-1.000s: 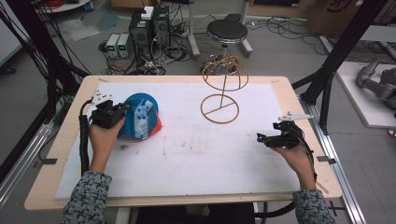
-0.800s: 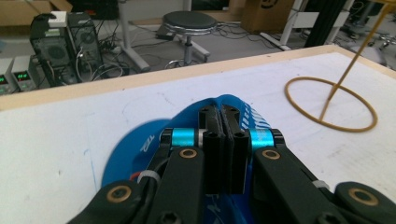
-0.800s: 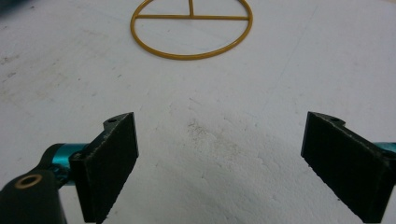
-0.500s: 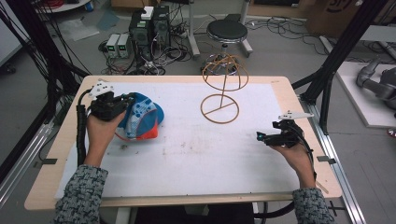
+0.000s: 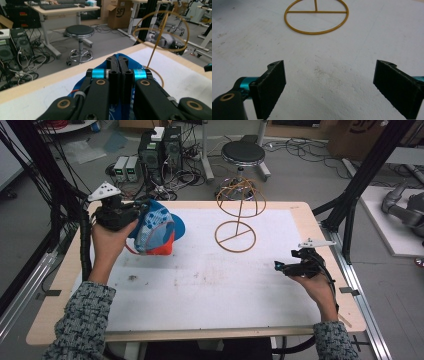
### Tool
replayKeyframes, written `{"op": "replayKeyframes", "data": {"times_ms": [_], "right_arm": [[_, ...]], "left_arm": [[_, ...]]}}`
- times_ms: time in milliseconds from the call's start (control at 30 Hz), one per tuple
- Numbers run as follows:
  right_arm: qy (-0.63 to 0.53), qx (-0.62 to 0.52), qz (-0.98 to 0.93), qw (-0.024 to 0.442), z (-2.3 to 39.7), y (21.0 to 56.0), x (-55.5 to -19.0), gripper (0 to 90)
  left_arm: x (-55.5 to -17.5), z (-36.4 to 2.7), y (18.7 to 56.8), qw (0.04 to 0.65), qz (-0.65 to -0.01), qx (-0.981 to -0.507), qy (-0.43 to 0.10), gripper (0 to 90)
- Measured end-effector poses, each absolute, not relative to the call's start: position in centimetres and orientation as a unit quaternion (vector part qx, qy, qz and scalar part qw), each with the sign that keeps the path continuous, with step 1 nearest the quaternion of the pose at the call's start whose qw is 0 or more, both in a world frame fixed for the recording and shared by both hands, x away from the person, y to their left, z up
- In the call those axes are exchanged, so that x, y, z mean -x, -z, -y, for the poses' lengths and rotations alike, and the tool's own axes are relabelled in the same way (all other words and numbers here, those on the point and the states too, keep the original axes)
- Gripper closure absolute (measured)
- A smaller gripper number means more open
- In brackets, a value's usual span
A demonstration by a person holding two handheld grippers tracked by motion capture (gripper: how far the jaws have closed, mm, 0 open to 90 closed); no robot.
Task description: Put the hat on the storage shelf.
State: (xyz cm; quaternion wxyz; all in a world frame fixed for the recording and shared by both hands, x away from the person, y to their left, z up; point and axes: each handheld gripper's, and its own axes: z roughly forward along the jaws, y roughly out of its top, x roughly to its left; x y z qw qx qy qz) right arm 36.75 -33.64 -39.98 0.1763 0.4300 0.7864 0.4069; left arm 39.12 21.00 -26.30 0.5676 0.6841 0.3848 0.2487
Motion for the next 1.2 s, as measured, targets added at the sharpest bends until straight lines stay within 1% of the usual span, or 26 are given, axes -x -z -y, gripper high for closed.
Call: {"op": "replayKeyframes", "data": {"times_ms": [300, 533, 767, 933, 1200], "right_arm": [[-0.412, -0.428, -0.785, 0.176, 33.7, 39.9, -36.7, 10.8], [-0.416, -0.428, -0.784, 0.171, 33.7, 39.8, -36.7, 10.8], [-0.413, -0.424, -0.787, 0.172, 33.5, 39.9, -36.7, 10.8], [-0.413, -0.422, -0.788, 0.173, 33.4, 39.8, -36.5, 10.8], [-0.414, -0.423, -0.787, 0.172, 33.4, 39.8, -36.5, 10.8]], "left_arm": [[-40.3, -19.5, 21.9, 0.574, -0.376, -0.680, -0.258, 87.9], [-41.6, -18.6, 20.1, 0.572, -0.360, -0.689, -0.261, 87.9], [-42.6, -18.5, 17.7, 0.581, -0.354, -0.684, -0.262, 88.0], [-43.1, -18.0, 16.8, 0.587, -0.350, -0.683, -0.259, 88.0], [-44.4, -15.1, 14.3, 0.595, -0.327, -0.688, -0.257, 88.0]]}}
